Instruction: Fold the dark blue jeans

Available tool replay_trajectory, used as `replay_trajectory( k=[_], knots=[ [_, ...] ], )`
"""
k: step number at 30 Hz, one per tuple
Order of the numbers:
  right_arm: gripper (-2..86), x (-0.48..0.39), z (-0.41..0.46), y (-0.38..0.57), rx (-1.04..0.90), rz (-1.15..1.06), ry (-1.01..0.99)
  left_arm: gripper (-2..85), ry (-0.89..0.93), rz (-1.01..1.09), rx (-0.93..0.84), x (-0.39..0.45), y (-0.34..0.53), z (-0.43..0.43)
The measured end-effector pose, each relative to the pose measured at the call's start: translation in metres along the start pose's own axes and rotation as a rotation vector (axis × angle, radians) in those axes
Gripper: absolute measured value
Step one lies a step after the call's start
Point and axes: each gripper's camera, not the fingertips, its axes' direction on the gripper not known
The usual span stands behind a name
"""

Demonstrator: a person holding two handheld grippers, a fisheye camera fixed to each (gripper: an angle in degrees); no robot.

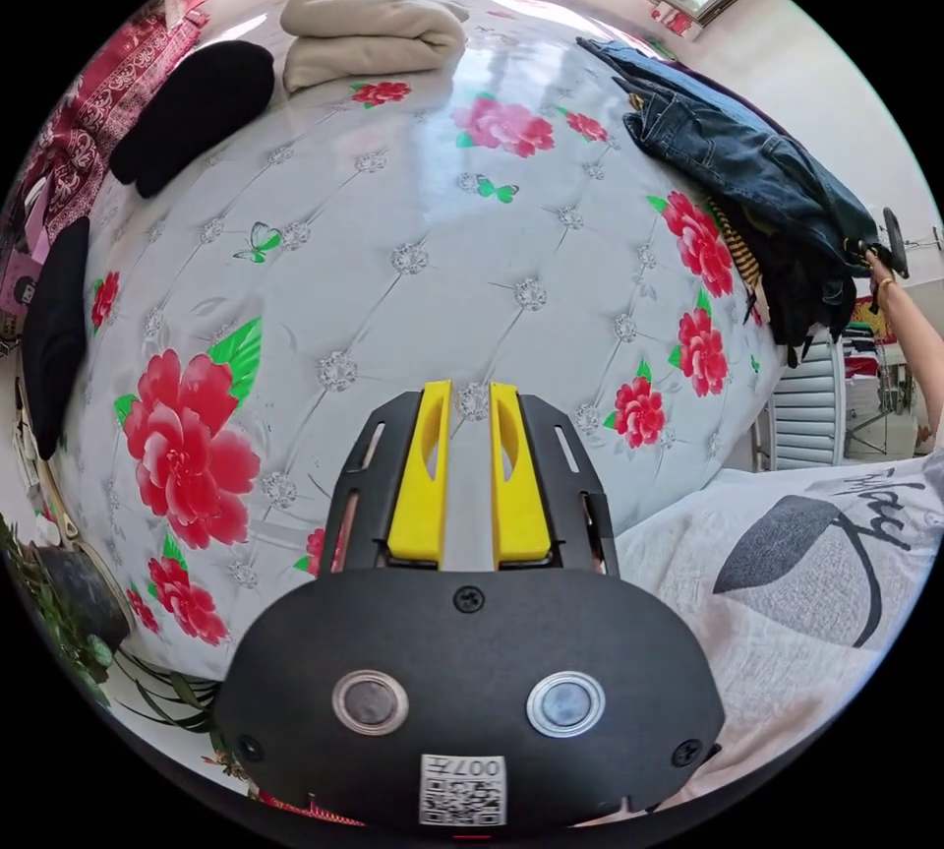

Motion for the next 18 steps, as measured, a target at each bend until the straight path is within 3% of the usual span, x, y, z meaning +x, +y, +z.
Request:
replay_trajectory(
  k=[7,9,12,13,15,18],
  knots=[
    [0.4,-0.001,-0.018,0.042,0.22,-0.073,-0.398,6.6,0.003,-0.058,-0.019,-0.008,0.025,-0.012],
    [0.2,-0.031,-0.04,0.075,0.298,-0.298,-0.727,6.6,0.015,-0.069,-0.024,-0.01,0.027,-0.012],
    [0.6,-0.098,-0.067,0.125,0.32,-0.511,-0.856,6.6,0.031,-0.068,-0.012,-0.007,0.025,-0.016],
    [0.7,-0.111,-0.073,0.135,0.337,-0.526,-0.824,6.6,0.044,-0.059,-0.007,-0.003,0.022,-0.018],
    [1.9,-0.13,-0.096,0.149,0.463,-0.449,-0.548,6.7,0.048,-0.034,0.004,0.004,0.019,-0.024],
    [7.0,-0.081,-0.104,0.125,0.647,-0.237,-0.246,7.0,0.004,0.015,0.026,0.013,0.021,-0.035]
  ],
)
